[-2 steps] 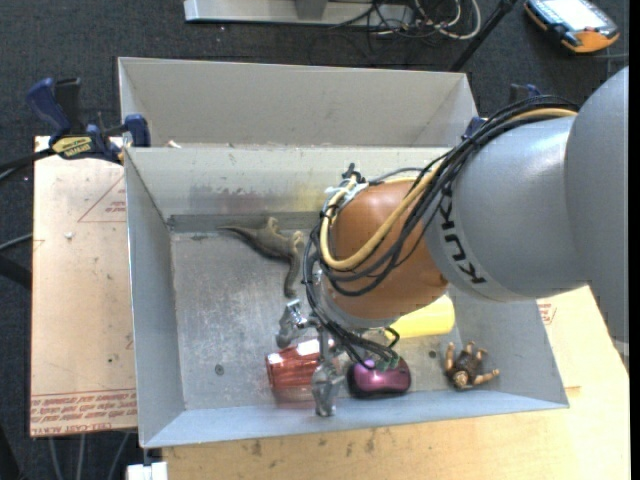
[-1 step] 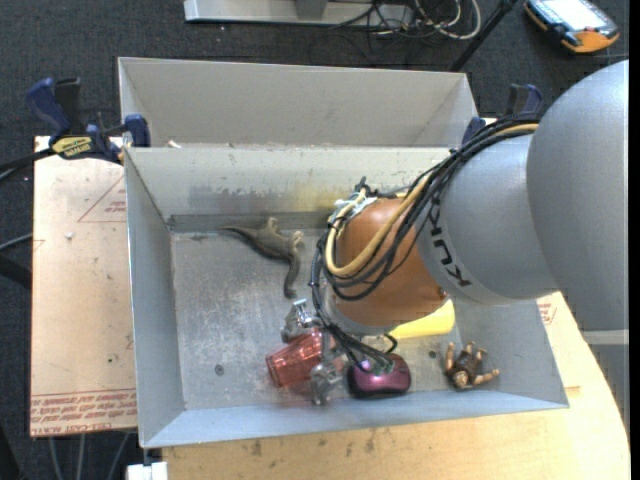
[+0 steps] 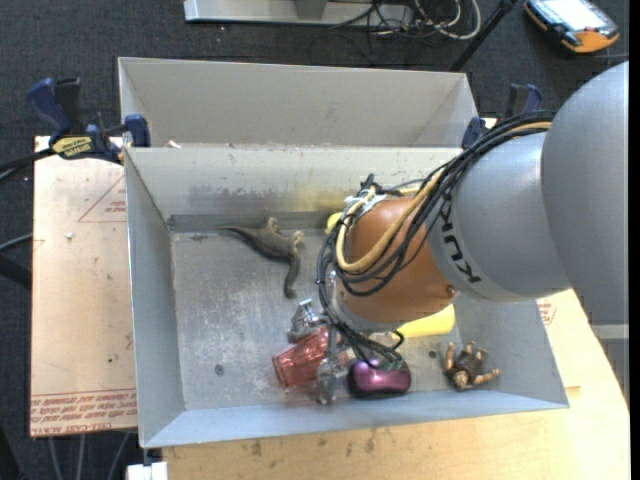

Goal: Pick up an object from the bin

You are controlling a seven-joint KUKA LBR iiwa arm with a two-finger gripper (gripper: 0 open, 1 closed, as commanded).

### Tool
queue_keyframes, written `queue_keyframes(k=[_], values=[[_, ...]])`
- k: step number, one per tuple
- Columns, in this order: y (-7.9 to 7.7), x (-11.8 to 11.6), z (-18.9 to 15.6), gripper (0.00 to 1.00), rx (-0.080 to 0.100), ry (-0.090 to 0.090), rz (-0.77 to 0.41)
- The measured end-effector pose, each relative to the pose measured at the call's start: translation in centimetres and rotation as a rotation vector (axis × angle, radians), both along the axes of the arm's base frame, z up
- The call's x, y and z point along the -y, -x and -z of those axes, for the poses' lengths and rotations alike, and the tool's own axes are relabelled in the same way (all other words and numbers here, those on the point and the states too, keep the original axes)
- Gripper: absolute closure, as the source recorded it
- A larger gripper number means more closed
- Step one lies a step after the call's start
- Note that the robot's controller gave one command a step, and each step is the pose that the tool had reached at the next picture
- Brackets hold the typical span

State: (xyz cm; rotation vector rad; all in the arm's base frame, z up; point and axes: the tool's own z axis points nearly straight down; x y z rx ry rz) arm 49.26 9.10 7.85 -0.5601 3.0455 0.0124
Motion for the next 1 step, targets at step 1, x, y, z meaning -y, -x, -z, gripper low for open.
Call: queue_keyframes(k=[1], values=[[0.0, -0.02, 0.0, 1.0, 0.0, 0.001, -0.004]])
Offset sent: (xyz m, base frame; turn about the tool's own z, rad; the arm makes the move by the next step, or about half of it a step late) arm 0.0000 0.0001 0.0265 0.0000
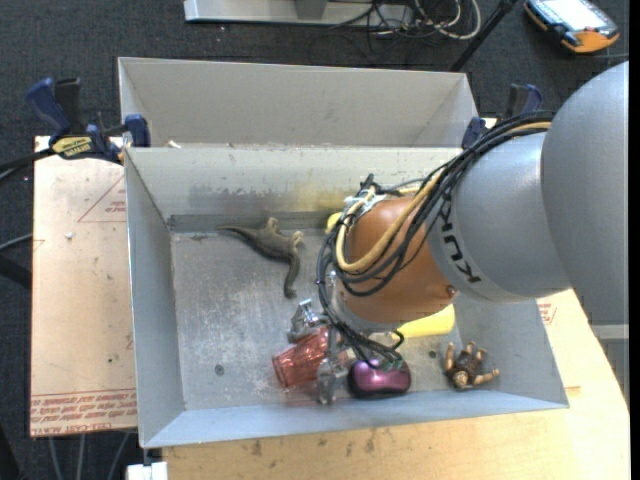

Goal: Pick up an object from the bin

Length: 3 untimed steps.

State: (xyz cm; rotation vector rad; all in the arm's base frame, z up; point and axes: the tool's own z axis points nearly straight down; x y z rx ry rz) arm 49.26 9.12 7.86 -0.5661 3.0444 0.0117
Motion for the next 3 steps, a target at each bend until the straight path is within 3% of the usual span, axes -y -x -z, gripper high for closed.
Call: queue_keyframes(k=[1, 3], values=[[0.0, 0.0, -0.2, 1.0, -0.008, 0.003, -0.002], [0.6, 0.2, -3.1, 1.0, -0.043, 0.014, -0.001]])
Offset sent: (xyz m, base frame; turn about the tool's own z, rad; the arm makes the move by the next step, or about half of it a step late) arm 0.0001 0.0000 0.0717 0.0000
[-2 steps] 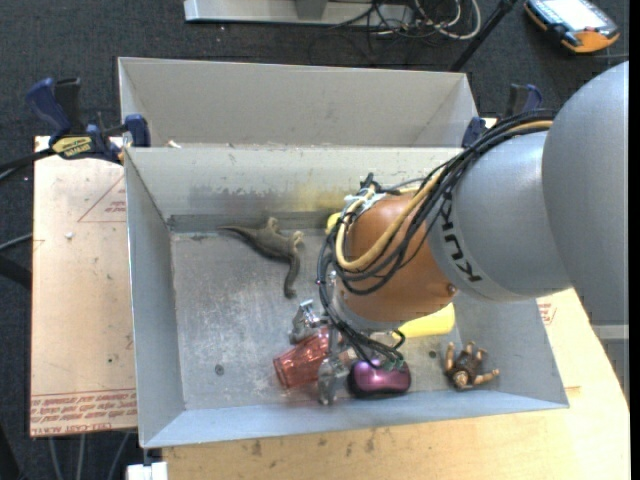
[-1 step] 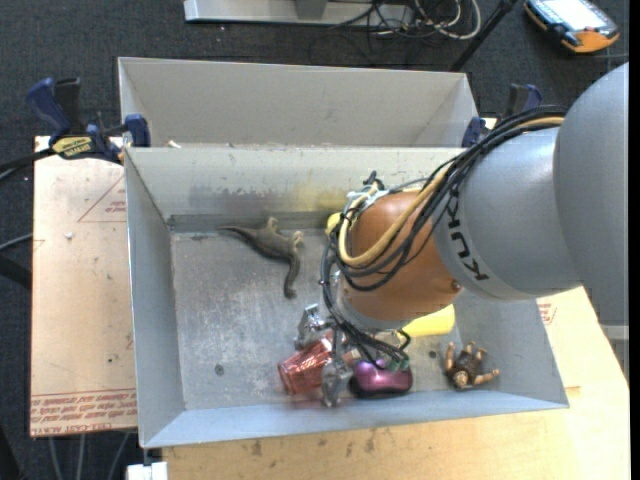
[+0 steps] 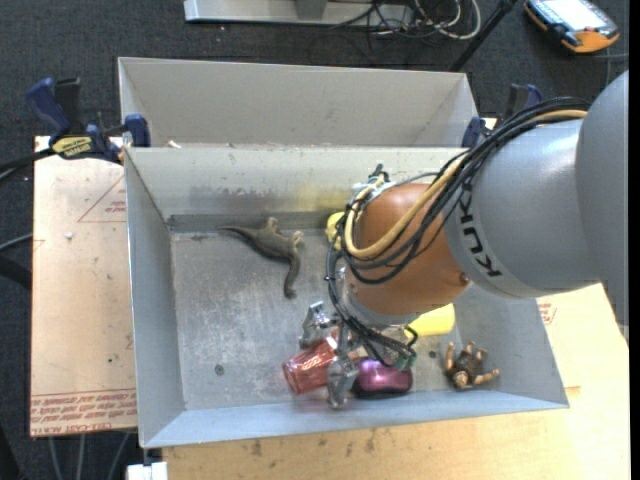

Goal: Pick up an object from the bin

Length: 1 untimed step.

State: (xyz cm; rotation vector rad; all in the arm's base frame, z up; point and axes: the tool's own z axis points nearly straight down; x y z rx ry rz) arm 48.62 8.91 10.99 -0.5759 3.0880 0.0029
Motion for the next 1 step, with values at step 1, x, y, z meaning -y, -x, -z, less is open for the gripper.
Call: queue_keyframes(k=[1], values=[[-0.09, -0.02, -1.63, 1.0, 0.002, 0.0, 0.001]])
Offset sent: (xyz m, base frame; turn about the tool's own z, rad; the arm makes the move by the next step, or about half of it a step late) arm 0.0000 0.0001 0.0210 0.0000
